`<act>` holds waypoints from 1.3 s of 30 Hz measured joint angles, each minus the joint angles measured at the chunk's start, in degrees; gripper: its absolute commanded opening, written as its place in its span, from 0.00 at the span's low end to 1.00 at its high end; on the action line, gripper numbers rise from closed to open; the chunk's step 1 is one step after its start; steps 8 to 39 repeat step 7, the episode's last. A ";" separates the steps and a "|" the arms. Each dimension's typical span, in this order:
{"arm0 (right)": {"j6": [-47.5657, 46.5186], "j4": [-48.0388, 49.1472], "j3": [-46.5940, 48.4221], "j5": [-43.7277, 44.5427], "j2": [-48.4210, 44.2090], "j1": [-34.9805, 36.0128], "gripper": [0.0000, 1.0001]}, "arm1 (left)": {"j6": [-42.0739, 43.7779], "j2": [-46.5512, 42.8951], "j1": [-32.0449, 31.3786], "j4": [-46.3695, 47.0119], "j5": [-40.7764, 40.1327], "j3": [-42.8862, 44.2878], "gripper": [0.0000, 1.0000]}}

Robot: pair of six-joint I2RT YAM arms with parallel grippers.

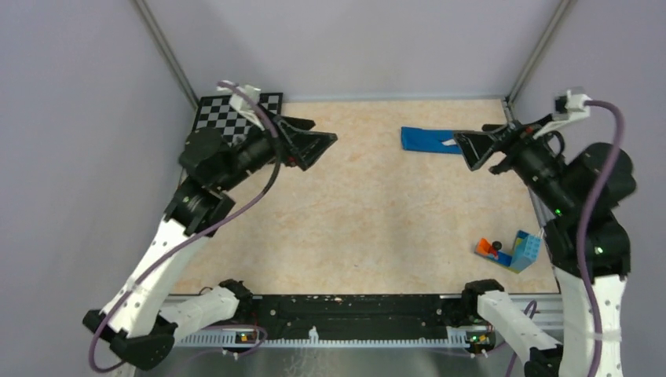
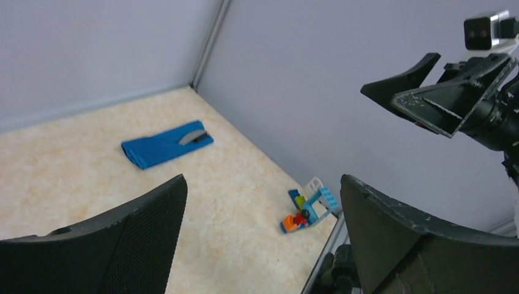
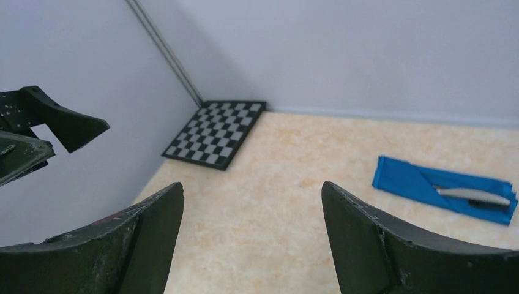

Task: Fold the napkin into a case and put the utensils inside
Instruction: Reset both arms

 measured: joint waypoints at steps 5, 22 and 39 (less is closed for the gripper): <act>0.17 -0.76 6.56 -0.11 -4.68 0.00 0.82 | 3.48 -7.69 0.00 -8.39 -3.19 7.76 0.99; 0.44 -0.85 7.08 0.42 -6.43 0.00 0.82 | 4.55 -9.40 0.02 -10.93 -4.37 10.97 0.99; 0.44 -0.85 7.08 0.42 -6.43 0.00 0.82 | 4.55 -9.40 0.02 -10.93 -4.37 10.97 0.99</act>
